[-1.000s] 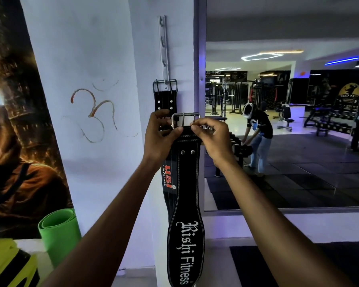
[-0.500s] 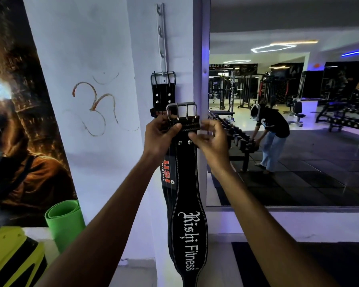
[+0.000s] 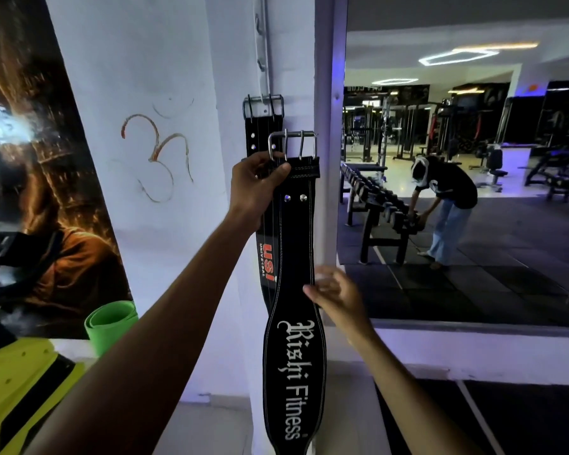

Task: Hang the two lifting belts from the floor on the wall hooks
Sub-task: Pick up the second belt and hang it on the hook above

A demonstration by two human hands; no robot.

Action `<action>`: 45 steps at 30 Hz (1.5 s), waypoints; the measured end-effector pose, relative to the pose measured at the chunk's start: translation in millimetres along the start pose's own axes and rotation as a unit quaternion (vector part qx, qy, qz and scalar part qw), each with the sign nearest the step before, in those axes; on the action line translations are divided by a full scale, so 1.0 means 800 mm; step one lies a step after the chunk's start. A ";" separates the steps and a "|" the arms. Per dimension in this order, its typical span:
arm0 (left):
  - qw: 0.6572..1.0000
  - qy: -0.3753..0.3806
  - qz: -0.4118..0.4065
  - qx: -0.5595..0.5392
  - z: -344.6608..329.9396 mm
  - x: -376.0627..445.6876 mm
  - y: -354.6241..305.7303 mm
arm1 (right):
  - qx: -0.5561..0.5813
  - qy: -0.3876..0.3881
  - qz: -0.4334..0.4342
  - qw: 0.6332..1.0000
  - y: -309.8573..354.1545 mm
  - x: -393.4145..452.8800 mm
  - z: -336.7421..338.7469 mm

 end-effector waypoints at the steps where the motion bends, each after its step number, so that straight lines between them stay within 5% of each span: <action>1: 1.000 0.003 -0.005 -0.003 0.000 0.007 0.000 | 0.019 -0.030 0.034 0.999 0.029 0.018 0.005; 7: 0.998 0.001 -0.059 -0.022 0.011 0.055 0.003 | -0.088 -0.108 0.273 0.952 0.244 0.129 -0.010; 15: 0.987 0.004 -0.159 -0.010 0.032 0.161 0.008 | -0.110 -0.173 0.391 0.897 0.312 0.242 -0.058; 26: 0.980 0.066 -0.188 0.000 0.029 0.281 0.026 | -0.188 -0.153 0.373 0.895 0.329 0.341 -0.100; 38: 0.966 -0.041 -0.254 -0.028 0.030 0.350 -0.042 | -0.159 -0.169 0.440 0.867 0.418 0.408 -0.112; 45: 0.985 -0.056 -0.150 -0.056 0.023 0.415 -0.027 | -0.119 -0.188 0.401 0.889 0.434 0.470 -0.110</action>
Point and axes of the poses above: each hand's wrist, its own x-axis towards the middle knuckle, its own z-axis out of the back of the hand, y = z × x, the point moved 9 cm from there along x, towards the middle knuckle, and after that the axes turned 4 degrees about -y, right-handed, at the moved point
